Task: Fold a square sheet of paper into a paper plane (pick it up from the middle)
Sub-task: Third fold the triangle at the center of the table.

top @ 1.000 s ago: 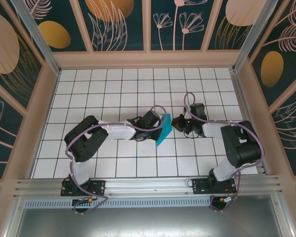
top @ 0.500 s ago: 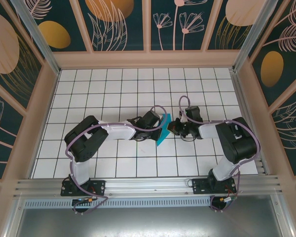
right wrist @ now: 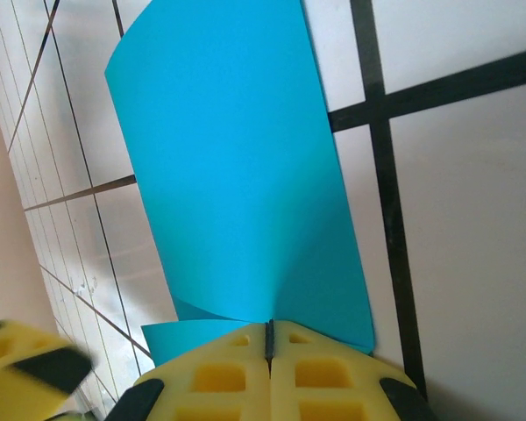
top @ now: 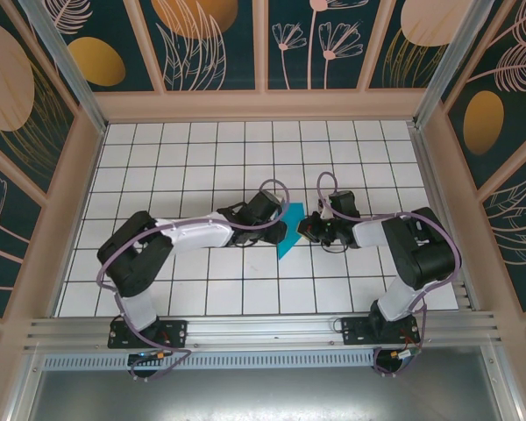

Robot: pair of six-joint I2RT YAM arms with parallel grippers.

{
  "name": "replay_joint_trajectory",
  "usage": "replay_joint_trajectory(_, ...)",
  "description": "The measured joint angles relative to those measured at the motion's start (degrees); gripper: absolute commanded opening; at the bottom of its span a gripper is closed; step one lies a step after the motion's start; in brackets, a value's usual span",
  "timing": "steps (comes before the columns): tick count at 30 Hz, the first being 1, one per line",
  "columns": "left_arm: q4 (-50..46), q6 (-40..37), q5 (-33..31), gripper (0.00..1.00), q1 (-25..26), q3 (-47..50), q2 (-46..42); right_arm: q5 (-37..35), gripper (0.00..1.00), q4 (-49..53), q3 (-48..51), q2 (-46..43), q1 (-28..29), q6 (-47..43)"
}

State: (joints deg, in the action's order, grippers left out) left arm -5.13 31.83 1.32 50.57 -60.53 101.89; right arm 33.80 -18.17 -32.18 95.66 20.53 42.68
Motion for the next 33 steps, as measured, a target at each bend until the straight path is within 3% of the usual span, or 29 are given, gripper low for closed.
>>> replay_joint_trajectory(5, 5.2, 3.41, 8.26, 0.14, -0.04, 1.46, -2.89, -0.17, 0.0, -0.02, 0.0, -0.02, 0.09, 0.07)
replay_joint_trajectory(12, 9.92, 6.38, 18.27, 0.11, 0.0, 2.8, 1.97, -0.37, 0.0, -0.02, 0.0, -0.02, 0.11, 0.72)
replay_joint_trajectory(28, 8.04, 6.19, 12.5, 0.06, 0.0, 2.91, 7.19, -1.27, 0.1, 1.79, -0.04, -2.71, 0.22, 0.87)
replay_joint_trajectory(33, 8.15, 5.92, 11.96, 0.06, 0.0, 2.91, 7.19, -0.87, 0.08, 1.99, -0.42, -6.32, 1.53, 0.85)
